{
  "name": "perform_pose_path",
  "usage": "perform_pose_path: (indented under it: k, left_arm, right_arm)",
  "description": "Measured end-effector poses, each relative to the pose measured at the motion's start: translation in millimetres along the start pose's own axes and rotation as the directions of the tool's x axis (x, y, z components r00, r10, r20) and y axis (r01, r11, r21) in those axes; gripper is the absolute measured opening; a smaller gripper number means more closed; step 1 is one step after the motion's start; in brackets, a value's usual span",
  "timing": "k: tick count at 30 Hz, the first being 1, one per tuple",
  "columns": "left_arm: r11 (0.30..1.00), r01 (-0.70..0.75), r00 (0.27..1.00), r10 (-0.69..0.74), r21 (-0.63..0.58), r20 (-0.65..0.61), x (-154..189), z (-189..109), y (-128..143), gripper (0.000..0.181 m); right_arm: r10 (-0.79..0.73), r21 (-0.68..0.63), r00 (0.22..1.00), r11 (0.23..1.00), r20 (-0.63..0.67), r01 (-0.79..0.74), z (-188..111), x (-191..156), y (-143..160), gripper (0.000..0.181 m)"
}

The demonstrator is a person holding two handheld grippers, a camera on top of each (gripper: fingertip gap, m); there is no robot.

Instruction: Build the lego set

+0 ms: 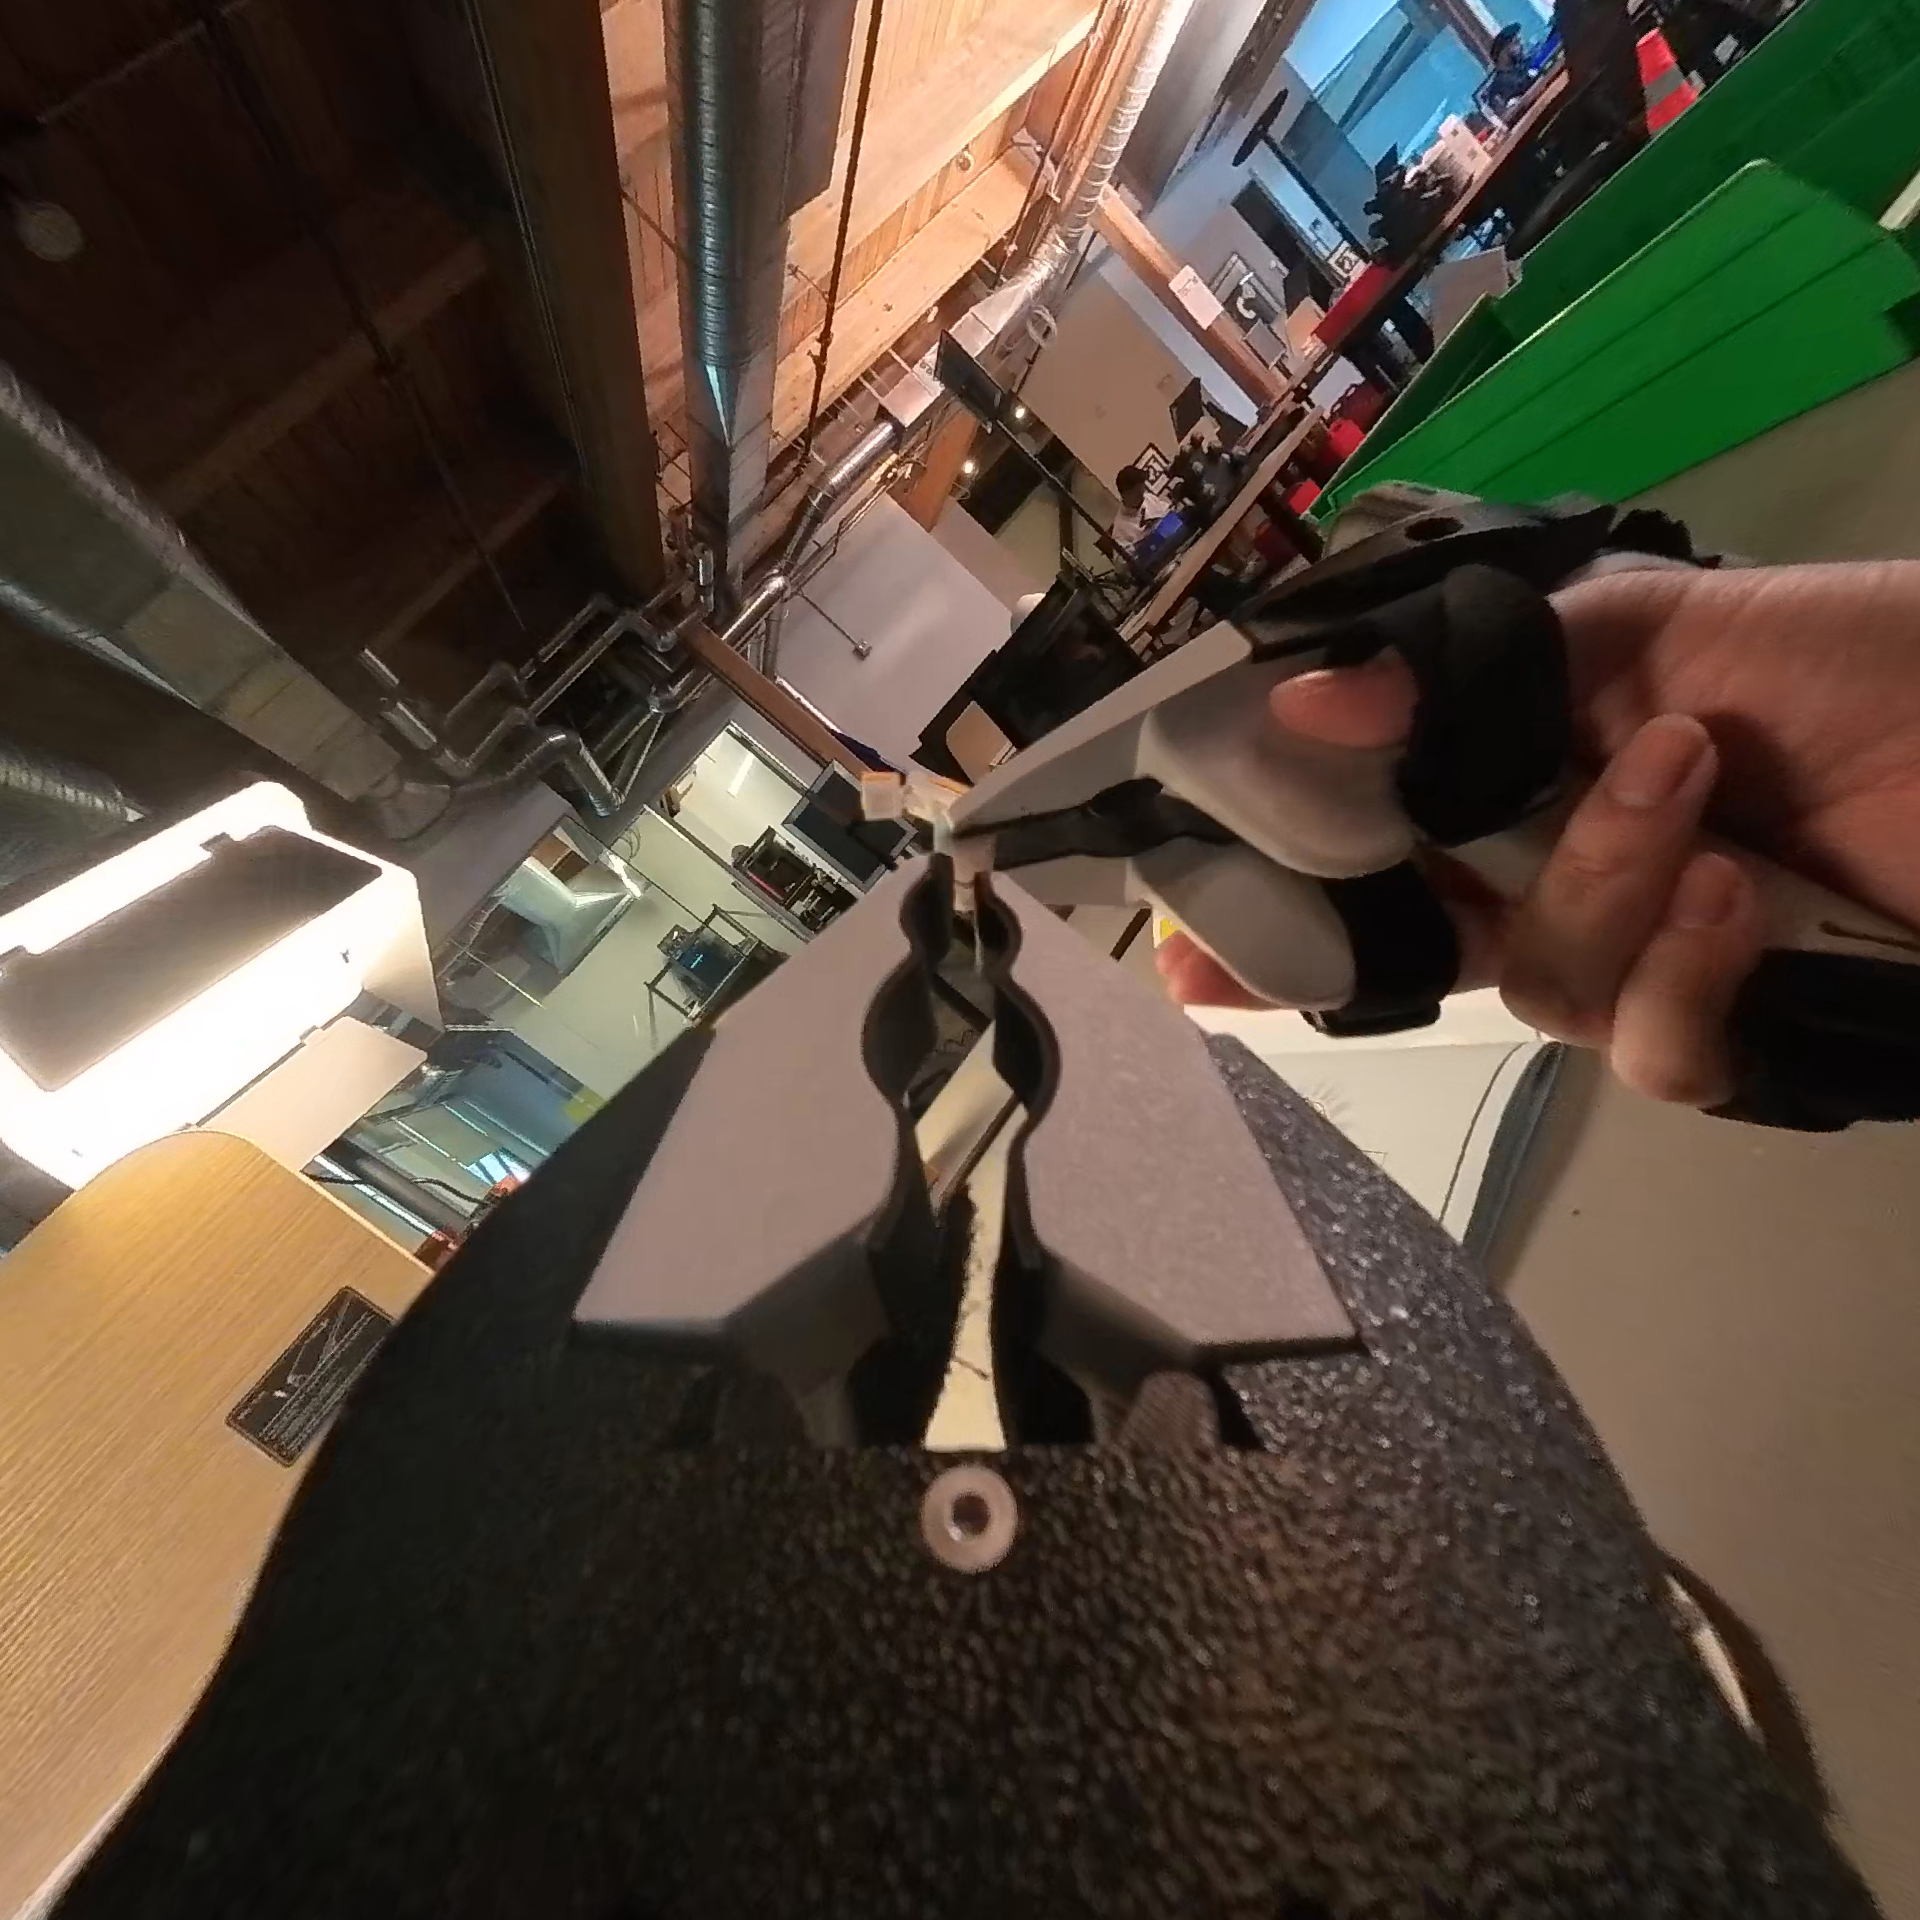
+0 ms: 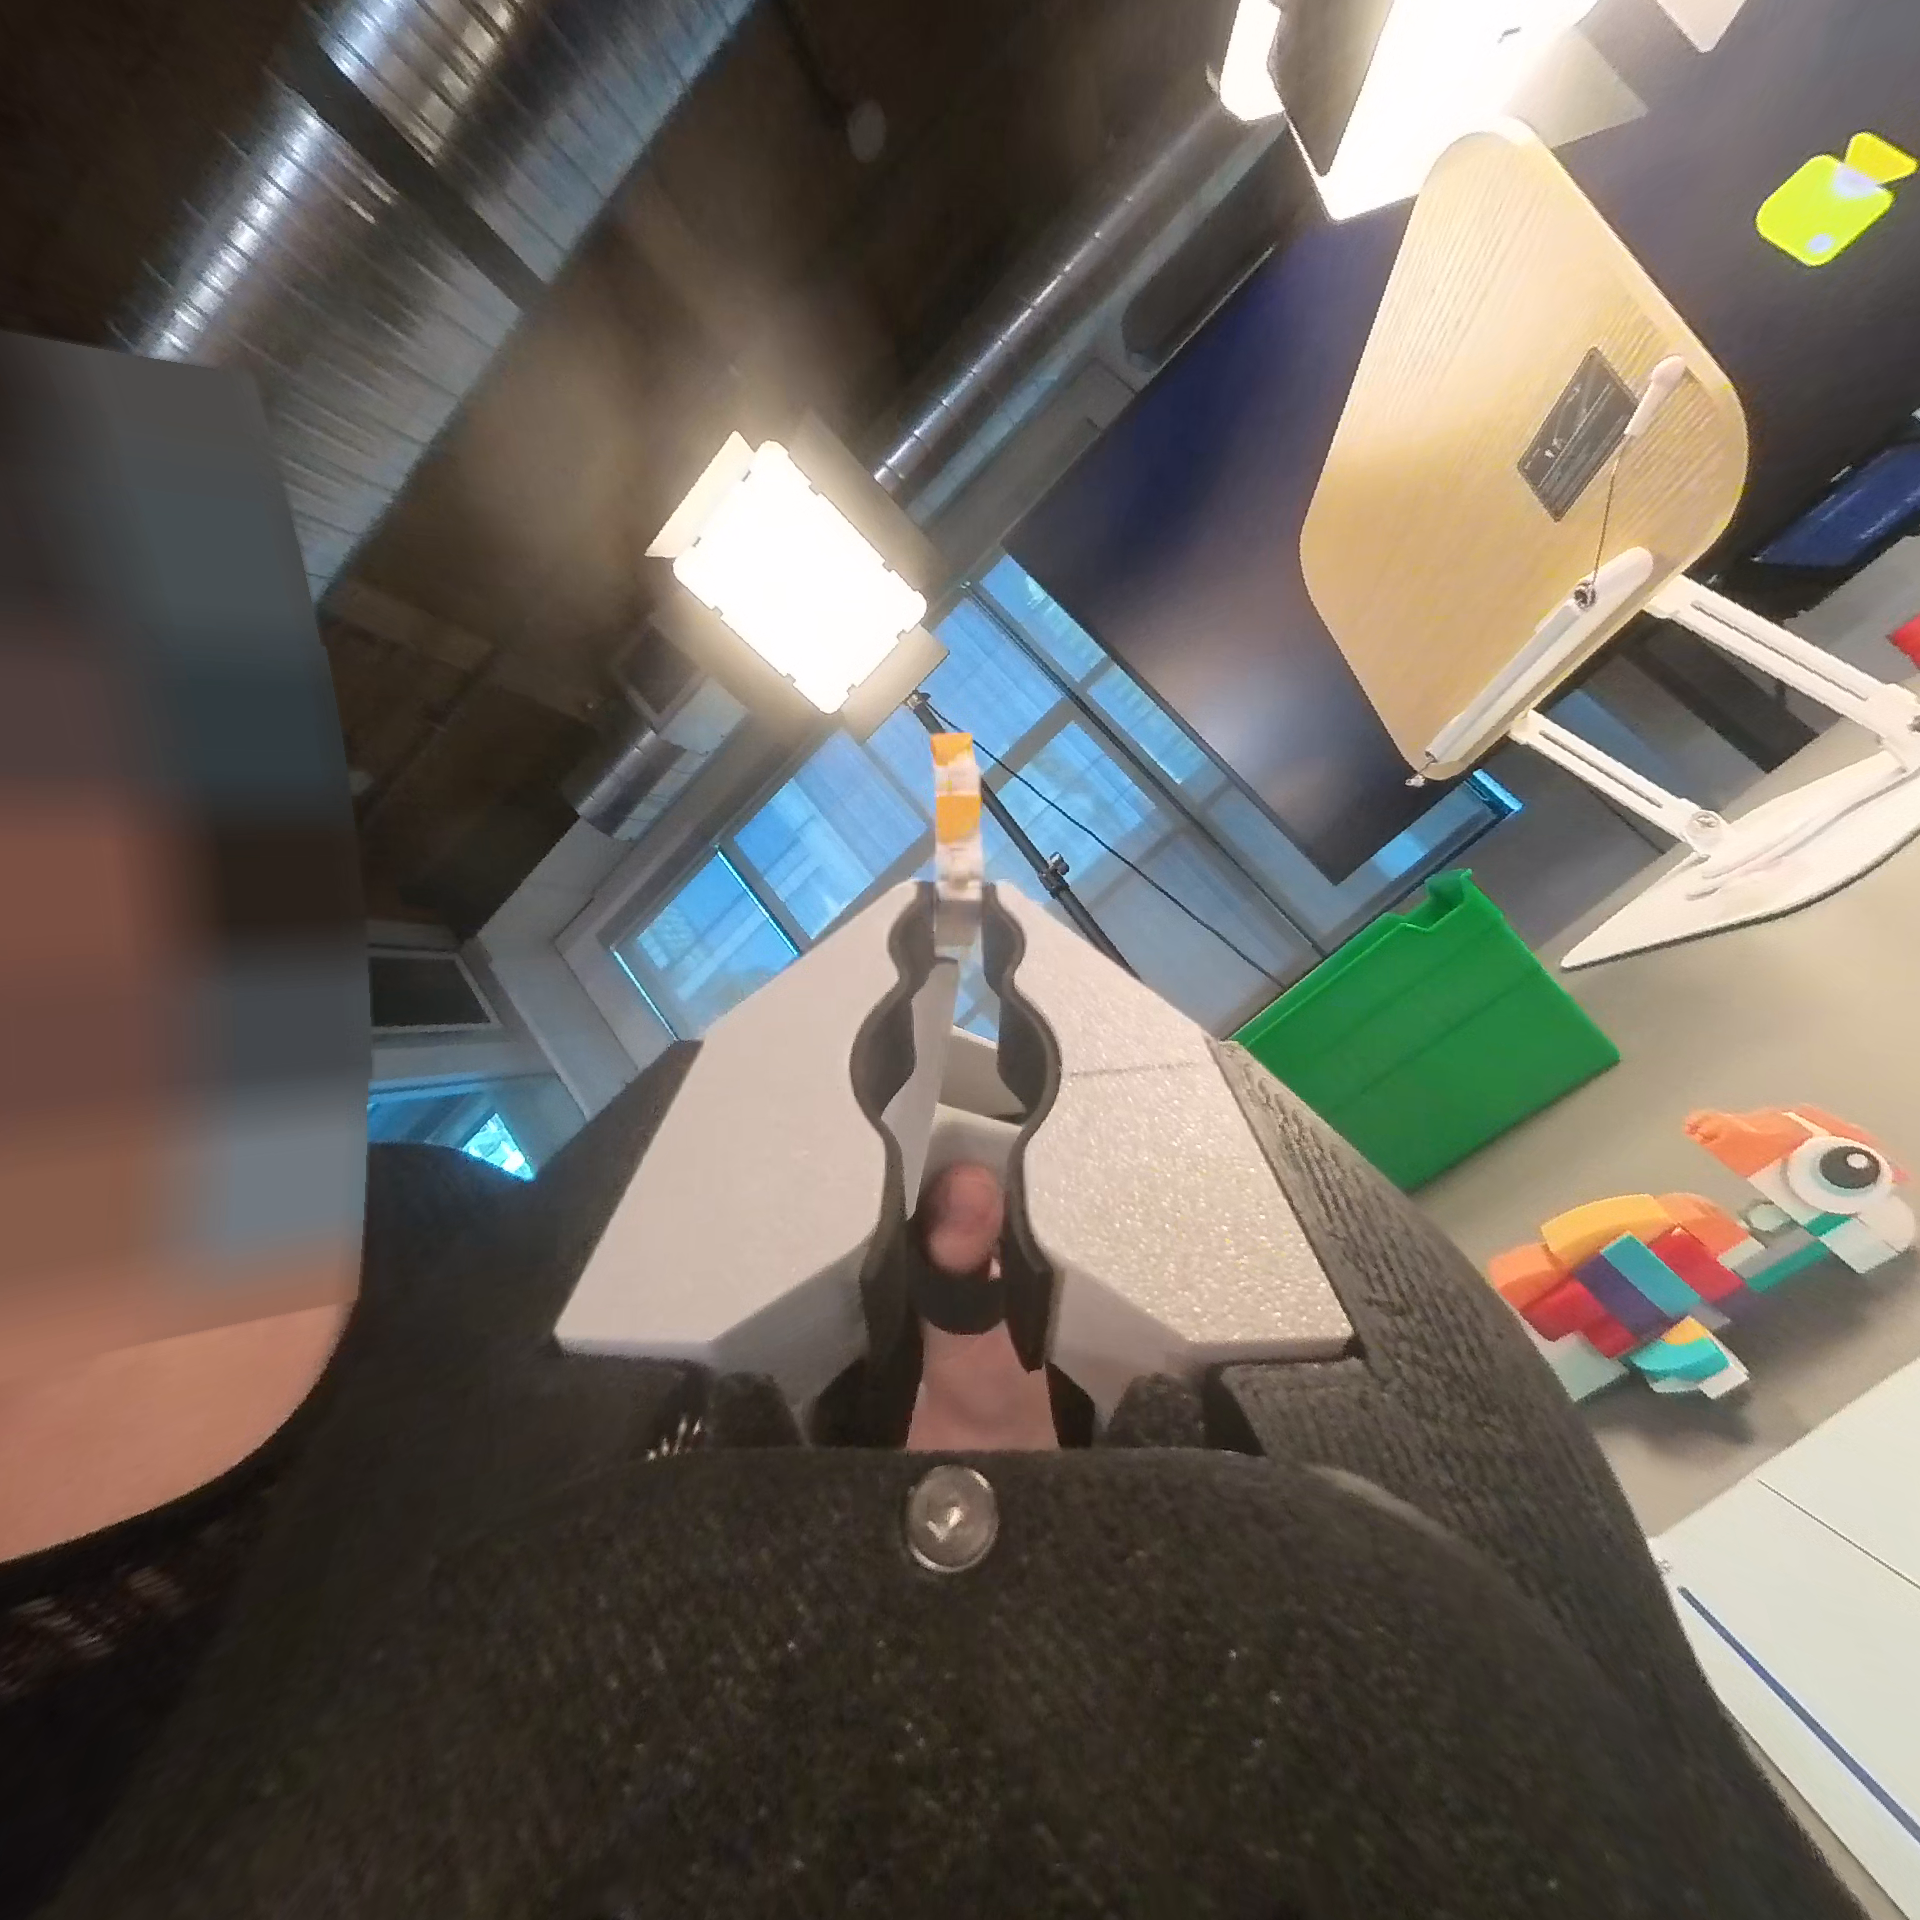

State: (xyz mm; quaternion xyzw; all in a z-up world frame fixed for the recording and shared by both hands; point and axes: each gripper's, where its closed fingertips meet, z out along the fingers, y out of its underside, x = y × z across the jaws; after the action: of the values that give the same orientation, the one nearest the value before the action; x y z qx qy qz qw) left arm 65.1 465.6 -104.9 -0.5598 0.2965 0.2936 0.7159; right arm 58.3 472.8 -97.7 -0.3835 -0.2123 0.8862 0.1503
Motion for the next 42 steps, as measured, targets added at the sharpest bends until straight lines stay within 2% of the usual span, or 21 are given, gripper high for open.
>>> perform_pose_path:
  k: [8,14,16,17,18,20,22,25,28,34,42]
  left_arm:
    - [0.999,0.036,0.999,-0.036,0.004,-0.027,0.9,-1.3,4.5,0.001]
    - [0.978,0.208,0.971,-0.205,0.015,-0.122,3.8,-2.6,4.2,0.002]
    - [0.923,0.384,0.9,-0.368,0.024,-0.234,6.3,-5.2,-1.0,0.002]
    - [0.865,0.502,0.826,-0.478,0.006,-0.299,6.3,-7.3,-4.0,0.003]
    - [0.792,0.61,0.738,-0.577,-0.019,-0.349,4.5,-8.6,-6.4,0.014]
    - [0.649,0.758,0.565,-0.708,-0.073,-0.423,-0.7,-11.3,-10.3,0.025]
    - [0.55,0.823,0.424,-0.76,-0.14,-0.493,-0.8,-15.4,-14.1,0.024]
    - [0.49,0.826,0.271,-0.778,-0.279,-0.566,11.1,-23.2,-15.2,0.02]
    - [0.476,0.806,0.21,-0.787,-0.353,-0.581,18.8,-28.7,-10.7,0.012]
    - [0.412,0.814,0.1,-0.793,-0.408,-0.601,22.4,-38.0,-8.2,0.015]
    - [0.4,0.823,0.079,-0.784,-0.404,-0.616,21.5,-42.5,-5.0,0.011]
  right_arm:
    - [-0.029,-0.014,0.999,1.0,-0.02,0.028,-0.2,2.8,1.8,0.006]
    - [-0.126,-0.054,0.992,0.991,-0.032,0.124,-1.2,0.8,3.3,0.006]
    - [-0.159,-0.088,0.987,0.983,-0.005,0.158,-2.0,-4.1,4.7,0.006]
    - [-0.181,-0.105,0.983,0.978,0.012,0.181,-2.2,-7.4,5.5,0.005]
    - [-0.208,-0.123,0.978,0.97,0.028,0.21,-2.2,-10.8,7.1,0.005]
    - [-0.271,-0.179,0.961,0.944,0.058,0.277,-1.7,-16.6,14.1,0.005]
    - [-0.334,-0.241,0.939,0.908,0.08,0.343,-1.4,-19.8,23.0,0.005]
    - [-0.372,-0.3,0.921,0.871,0.113,0.388,-1.7,-23.5,32.7,0.005]
    - [-0.37,-0.343,0.919,0.853,0.133,0.393,-2.9,-24.2,39.9,0.006]
    - [-0.345,-0.408,0.928,0.833,0.142,0.372,-6.2,-21.1,49.4,0.006]
    - [-0.318,-0.465,0.937,0.814,0.145,0.348,-9.6,-18.0,58.1,0.005]
